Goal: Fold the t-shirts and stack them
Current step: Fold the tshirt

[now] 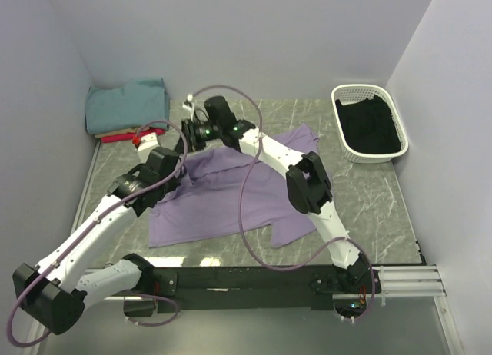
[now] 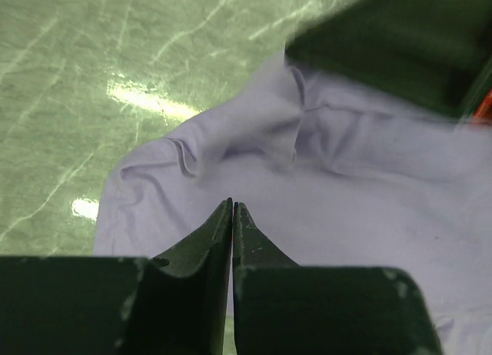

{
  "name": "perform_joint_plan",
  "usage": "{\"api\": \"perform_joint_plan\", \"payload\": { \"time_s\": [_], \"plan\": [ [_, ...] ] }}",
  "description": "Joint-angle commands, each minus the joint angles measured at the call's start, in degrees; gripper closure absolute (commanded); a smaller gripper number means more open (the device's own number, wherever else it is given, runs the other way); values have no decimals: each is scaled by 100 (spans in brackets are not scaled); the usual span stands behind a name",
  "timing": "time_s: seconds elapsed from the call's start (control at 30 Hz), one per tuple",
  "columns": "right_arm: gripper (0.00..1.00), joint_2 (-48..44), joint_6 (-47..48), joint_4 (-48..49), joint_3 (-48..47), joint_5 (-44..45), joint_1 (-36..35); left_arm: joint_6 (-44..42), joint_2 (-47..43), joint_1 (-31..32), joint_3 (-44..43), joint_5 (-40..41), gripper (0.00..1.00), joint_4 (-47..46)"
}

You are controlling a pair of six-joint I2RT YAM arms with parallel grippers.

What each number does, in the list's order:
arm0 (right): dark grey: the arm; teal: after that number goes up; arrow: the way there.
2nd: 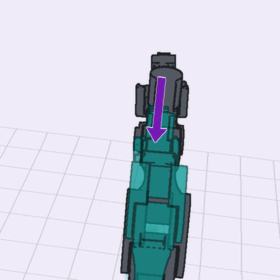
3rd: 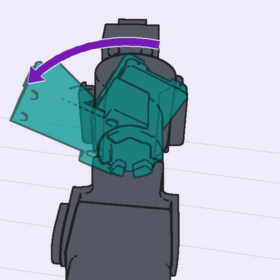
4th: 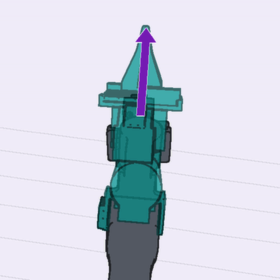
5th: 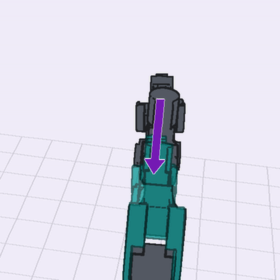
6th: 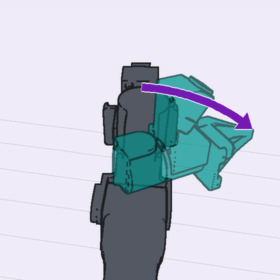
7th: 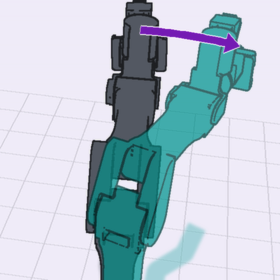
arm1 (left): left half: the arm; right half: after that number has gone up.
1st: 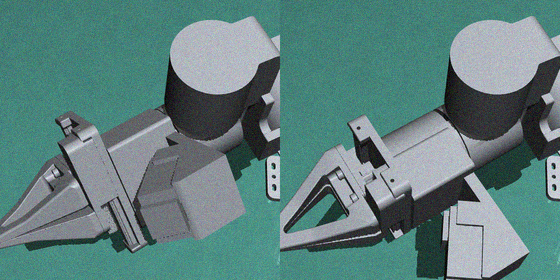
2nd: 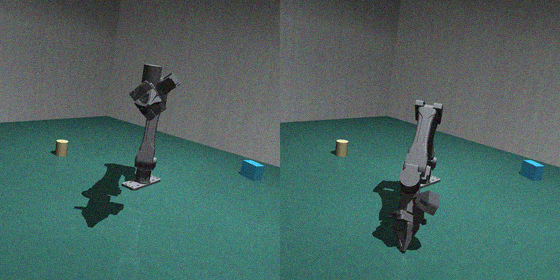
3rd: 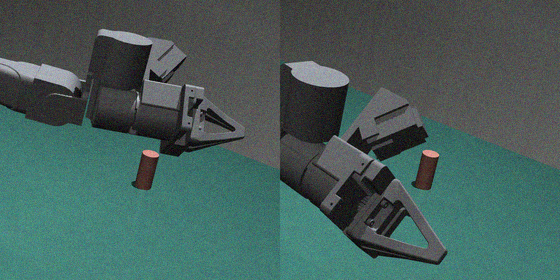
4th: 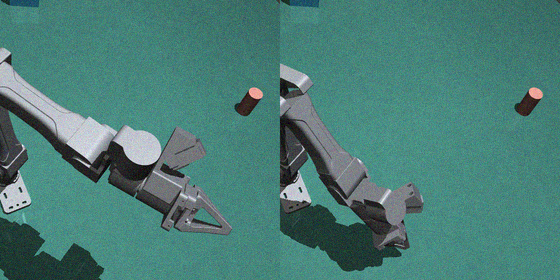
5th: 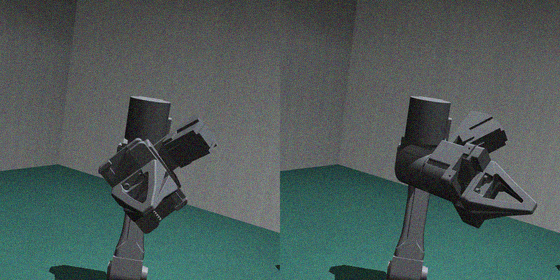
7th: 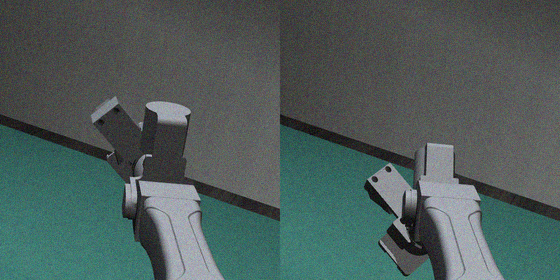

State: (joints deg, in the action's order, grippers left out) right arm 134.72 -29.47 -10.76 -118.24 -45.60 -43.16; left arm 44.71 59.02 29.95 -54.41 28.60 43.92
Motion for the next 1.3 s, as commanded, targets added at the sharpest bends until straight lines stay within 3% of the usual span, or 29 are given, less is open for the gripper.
{"api": "perform_joint_plan", "payload": {
  "time_s": [0.0, 0.1, 0.13, 0.3, 0.43, 0.53, 0.6, 0.7, 0.97, 1.27],
  "plan": [
    [68, 1037, -934, 344, -1453, -639, 176, 73, -277, -51, -201, 278, 89, -24],
    [74, 1321, -1683, 1662, -995, -739, 290, 178, -330, -51, -201, 278, 89, 55],
    [64, 1164, -1711, 1952, -826, -800, 316, 205, -348, -51, -158, 252, 89, 46],
    [60, -284, -614, 1394, 920, 234, 580, -14, -295, -60, -26, -212, 89, -313],
    [59, -1016, 3, 709, 1706, 649, 835, -322, 405, -69, -8, -689, 89, -840],
    [59, -1491, 213, 699, 2348, 789, 1028, -288, 1055, -69, -78, -804, 83, -991],
    [59, -1841, 293, 751, 2768, 860, 1142, -331, 1365, -86, -218, -768, 72, -1035],
    [59, -2264, 503, 699, 3130, 991, 1187, -445, 1954, -209, -586, -662, 32, -903],
    [58, -2617, 803, 575, 3579, 940, 1239, -1253, 2499, -622, -1212, -452, 19, -1017],
    [58, -2494, 803, 637, 3615, 773, 1354, -1527, 3361, -789, -1528, -979, 23, -885]
  ]
}}
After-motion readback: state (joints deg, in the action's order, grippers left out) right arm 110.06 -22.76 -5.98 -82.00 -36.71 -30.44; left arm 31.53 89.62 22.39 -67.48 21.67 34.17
